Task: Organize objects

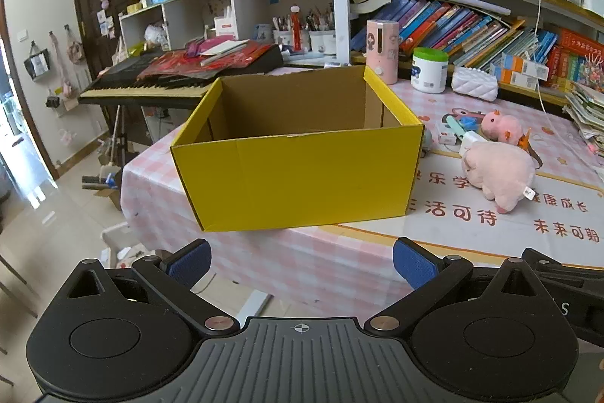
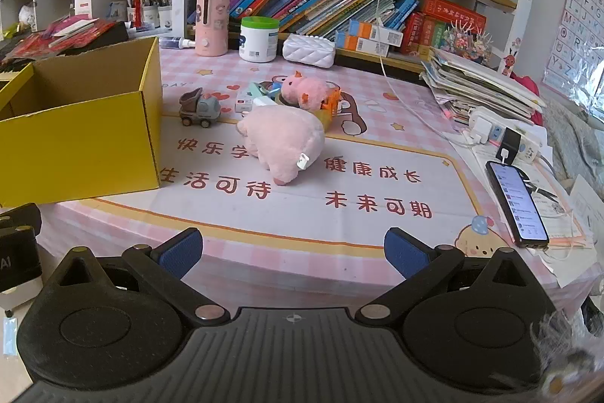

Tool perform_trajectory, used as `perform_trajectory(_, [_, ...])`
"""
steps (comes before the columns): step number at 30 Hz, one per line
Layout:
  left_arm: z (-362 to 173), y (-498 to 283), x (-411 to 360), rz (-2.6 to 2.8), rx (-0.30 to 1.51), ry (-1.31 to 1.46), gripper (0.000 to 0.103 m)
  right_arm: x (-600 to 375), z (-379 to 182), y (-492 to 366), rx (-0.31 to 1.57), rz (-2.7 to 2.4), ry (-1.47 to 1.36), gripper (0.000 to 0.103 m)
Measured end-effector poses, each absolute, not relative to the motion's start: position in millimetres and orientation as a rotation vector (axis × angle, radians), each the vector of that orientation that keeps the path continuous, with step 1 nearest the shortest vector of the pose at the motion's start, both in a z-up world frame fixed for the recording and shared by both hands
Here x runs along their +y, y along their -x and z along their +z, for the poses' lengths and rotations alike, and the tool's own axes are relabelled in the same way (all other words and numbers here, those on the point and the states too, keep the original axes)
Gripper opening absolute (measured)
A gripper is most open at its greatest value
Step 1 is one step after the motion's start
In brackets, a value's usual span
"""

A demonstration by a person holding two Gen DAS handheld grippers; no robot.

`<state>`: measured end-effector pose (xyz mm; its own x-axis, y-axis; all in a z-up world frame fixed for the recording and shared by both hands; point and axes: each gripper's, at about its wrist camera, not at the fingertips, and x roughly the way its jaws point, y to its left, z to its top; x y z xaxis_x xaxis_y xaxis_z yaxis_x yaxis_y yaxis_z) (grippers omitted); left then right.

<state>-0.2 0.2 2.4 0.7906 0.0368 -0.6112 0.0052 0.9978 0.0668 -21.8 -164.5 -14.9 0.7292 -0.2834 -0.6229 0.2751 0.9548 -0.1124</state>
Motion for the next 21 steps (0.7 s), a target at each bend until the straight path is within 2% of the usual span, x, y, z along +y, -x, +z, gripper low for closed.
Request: perform_trajectory(21, [-1.0, 2.0, 4.6, 0.014, 0.661, -0.072, 0.103, -164.8, -14.7, 21.2, 0.689, -0.31, 0.013, 0.103])
